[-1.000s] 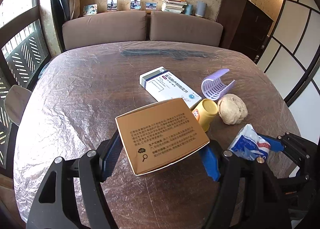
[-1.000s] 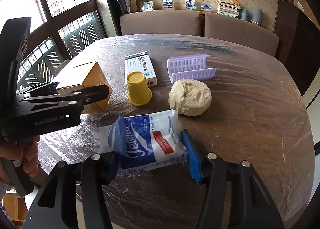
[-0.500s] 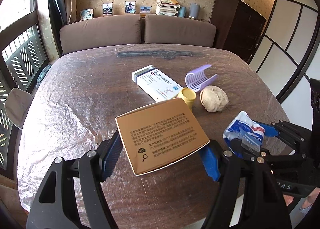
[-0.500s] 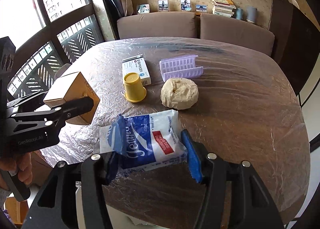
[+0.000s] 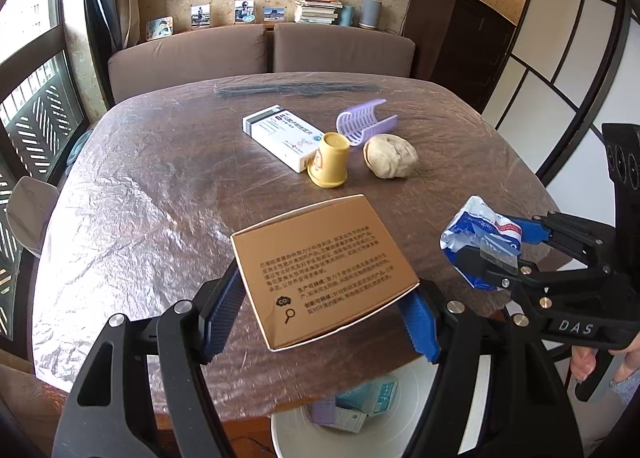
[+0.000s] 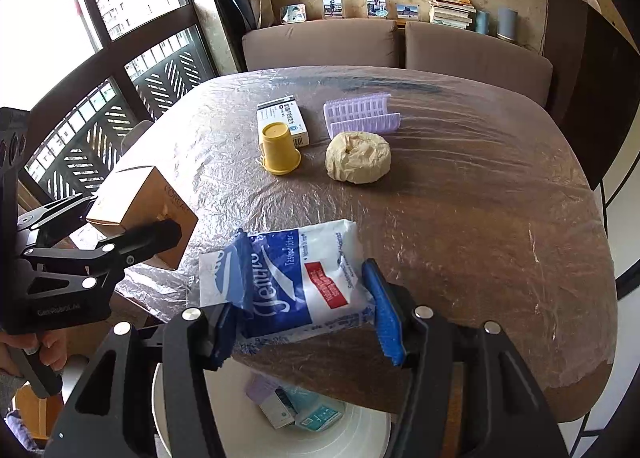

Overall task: Collect trash
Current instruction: 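Carry the cardboard box and tissue pack over the white bin with both tools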

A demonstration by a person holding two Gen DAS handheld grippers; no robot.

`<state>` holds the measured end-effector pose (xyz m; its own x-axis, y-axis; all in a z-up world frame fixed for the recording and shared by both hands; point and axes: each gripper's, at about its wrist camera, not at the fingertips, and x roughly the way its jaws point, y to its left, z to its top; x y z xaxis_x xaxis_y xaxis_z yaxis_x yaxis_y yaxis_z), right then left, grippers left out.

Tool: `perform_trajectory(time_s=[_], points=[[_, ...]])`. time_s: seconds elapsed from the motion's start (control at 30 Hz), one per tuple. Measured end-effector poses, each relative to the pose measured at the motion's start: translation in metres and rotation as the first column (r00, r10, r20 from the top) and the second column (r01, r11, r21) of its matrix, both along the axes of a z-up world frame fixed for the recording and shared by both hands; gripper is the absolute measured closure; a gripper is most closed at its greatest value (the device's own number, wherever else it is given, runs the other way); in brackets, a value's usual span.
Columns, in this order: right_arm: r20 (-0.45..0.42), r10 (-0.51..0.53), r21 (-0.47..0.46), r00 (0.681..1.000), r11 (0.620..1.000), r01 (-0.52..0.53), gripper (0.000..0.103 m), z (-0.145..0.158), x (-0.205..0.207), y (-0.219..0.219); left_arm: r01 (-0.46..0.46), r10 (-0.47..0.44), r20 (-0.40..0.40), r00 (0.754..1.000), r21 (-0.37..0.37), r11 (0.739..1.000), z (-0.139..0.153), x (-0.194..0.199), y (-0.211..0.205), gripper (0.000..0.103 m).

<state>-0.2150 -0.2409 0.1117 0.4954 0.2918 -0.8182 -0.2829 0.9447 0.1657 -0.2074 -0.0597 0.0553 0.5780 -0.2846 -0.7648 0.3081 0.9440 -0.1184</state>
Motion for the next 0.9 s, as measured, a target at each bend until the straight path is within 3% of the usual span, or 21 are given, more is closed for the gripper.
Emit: perform_trajectory(time_s=[0.9], points=[[-0.042, 0.076, -0.001, 0.996, 0.997, -0.076, 0.047, 0.002, -0.063, -0.017, 0.136, -0.134, -0.053, 0.990, 0.029, 0.990, -0.006, -0.067, -0.017, 0.031]])
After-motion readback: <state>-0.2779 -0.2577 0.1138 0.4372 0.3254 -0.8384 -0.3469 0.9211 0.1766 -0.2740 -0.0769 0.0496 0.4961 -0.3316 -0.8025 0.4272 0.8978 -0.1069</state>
